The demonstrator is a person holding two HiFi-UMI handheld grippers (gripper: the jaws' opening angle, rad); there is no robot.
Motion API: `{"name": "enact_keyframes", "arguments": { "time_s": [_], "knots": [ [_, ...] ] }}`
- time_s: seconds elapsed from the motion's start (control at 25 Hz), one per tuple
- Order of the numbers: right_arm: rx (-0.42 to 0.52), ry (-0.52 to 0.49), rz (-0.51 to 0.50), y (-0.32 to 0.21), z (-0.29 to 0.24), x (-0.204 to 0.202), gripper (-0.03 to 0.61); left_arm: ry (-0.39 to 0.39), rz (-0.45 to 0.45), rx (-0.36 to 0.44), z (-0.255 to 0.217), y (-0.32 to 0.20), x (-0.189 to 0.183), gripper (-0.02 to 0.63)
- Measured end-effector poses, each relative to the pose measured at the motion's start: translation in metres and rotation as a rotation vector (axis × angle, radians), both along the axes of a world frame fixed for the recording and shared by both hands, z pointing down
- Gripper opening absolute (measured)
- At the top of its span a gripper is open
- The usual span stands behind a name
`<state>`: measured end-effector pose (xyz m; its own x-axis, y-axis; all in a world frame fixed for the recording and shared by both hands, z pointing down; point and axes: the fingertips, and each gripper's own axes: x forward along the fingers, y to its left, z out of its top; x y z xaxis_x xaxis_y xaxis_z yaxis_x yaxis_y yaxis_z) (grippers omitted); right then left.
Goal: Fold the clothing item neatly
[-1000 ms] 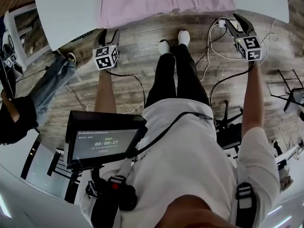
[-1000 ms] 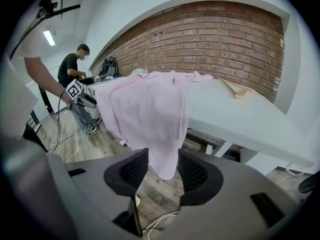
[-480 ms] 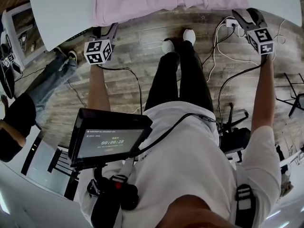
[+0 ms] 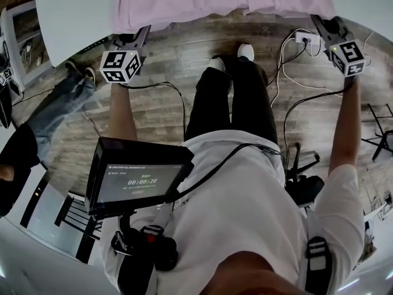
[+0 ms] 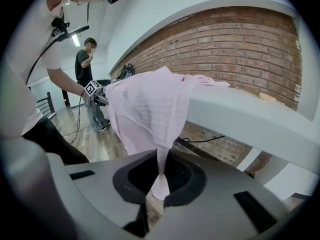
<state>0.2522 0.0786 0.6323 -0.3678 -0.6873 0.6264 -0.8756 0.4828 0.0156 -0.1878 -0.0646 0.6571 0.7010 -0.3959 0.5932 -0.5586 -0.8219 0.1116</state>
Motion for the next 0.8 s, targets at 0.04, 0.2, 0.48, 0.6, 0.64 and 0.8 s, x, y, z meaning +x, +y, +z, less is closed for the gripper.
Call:
{"name": "enact_keyframes", "arguments": {
  "time_s": [0.04, 0.2, 0.48, 0.6, 0.64, 0.8],
  "knots": [
    [0.003, -0.008, -0.001, 0.001, -0.001, -0.002, 0.017, 0.004, -0.010, -0.002, -0.001, 0.002, 0.000, 0.056],
    [-0.026, -0.026, -0.035, 0.017, -0.017, -0.015, 0.017, 0.012, 0.005, -0.060, -0.017, 0.024, 0.006, 0.014],
    [-0.048, -0.133, -0.068, 0.038, -0.092, -0.031, 0.017, 0.054, 0.071, -0.167, -0.097, 0.056, 0.011, 0.014],
    [-0.040, -0.196, -0.094, 0.034, -0.126, -0.037, 0.017, 0.093, 0.080, -0.220, -0.130, 0.058, 0.010, 0.014],
    [-0.034, -0.223, -0.095, 0.031, -0.137, -0.037, 0.017, 0.109, 0.076, -0.236, -0.141, 0.057, 0.009, 0.014],
    [-0.016, -0.320, -0.095, 0.014, -0.191, -0.037, 0.017, 0.199, 0.052, -0.291, -0.197, 0.044, 0.017, 0.014]
  ]
}}
